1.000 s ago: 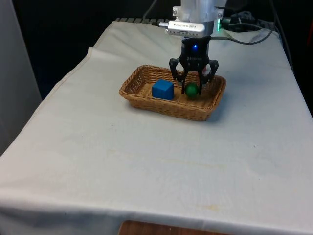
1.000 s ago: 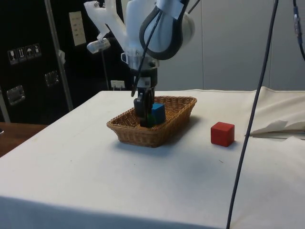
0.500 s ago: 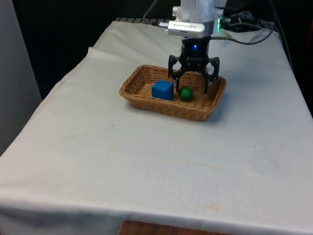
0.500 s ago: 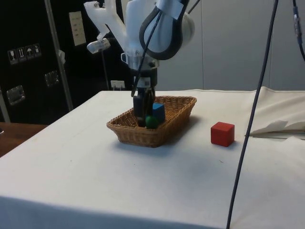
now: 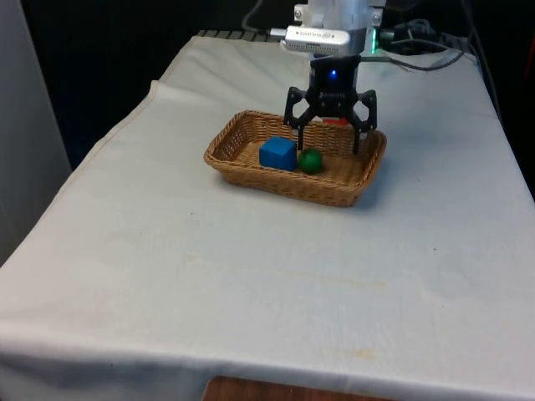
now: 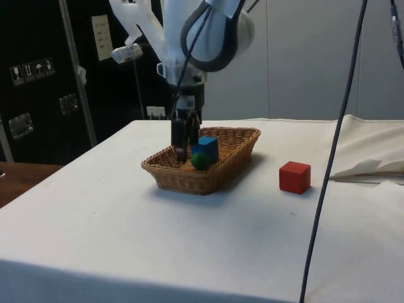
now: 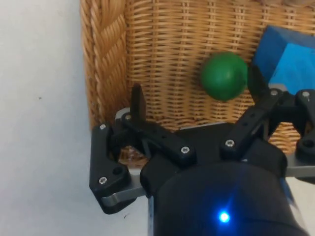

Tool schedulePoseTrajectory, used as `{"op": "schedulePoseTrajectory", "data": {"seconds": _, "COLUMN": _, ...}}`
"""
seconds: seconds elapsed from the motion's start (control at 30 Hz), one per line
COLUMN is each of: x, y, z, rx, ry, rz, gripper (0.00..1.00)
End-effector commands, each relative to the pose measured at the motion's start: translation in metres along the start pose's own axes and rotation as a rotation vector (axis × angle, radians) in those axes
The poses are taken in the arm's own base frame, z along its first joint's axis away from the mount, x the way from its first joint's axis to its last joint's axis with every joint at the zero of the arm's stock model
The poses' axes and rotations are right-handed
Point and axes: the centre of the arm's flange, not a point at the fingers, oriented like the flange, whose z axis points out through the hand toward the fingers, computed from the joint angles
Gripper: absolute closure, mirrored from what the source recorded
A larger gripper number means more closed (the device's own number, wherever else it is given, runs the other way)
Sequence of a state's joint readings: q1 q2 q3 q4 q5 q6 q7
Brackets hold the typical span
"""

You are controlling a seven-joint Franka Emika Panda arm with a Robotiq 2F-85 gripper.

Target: Place all non-red objects into the basket.

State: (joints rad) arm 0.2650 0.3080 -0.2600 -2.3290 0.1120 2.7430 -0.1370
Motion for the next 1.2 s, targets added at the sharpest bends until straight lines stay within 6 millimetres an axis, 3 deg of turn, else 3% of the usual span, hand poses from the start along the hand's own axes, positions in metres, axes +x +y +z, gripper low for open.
{"op": "schedulePoseTrajectory", "data": {"seconds": 0.0, "x": 0.002, "y": 0.000, "z": -0.004, "rx": 0.003, "ry": 0.000, "rz": 0.003, "gripper": 0.00}}
{"op": "schedulePoseTrajectory", "data": {"seconds": 0.33, "x": 0.011, "y": -0.002, "z": -0.036, "rx": 0.023, "ry": 0.012, "rz": 0.035, "gripper": 0.00}}
{"op": "schedulePoseTrajectory", "data": {"seconds": 0.57, "x": 0.021, "y": 0.002, "z": -0.068, "rx": 0.029, "ry": 0.017, "rz": 0.071, "gripper": 0.00}}
{"op": "schedulePoseTrajectory", "data": {"seconds": 0.67, "x": 0.022, "y": 0.000, "z": -0.069, "rx": 0.042, "ry": 0.024, "rz": 0.069, "gripper": 0.00}}
{"op": "schedulePoseTrajectory", "data": {"seconds": 1.17, "x": 0.020, "y": 0.005, "z": -0.128, "rx": 0.063, "ry": 0.037, "rz": 0.089, "gripper": 0.00}}
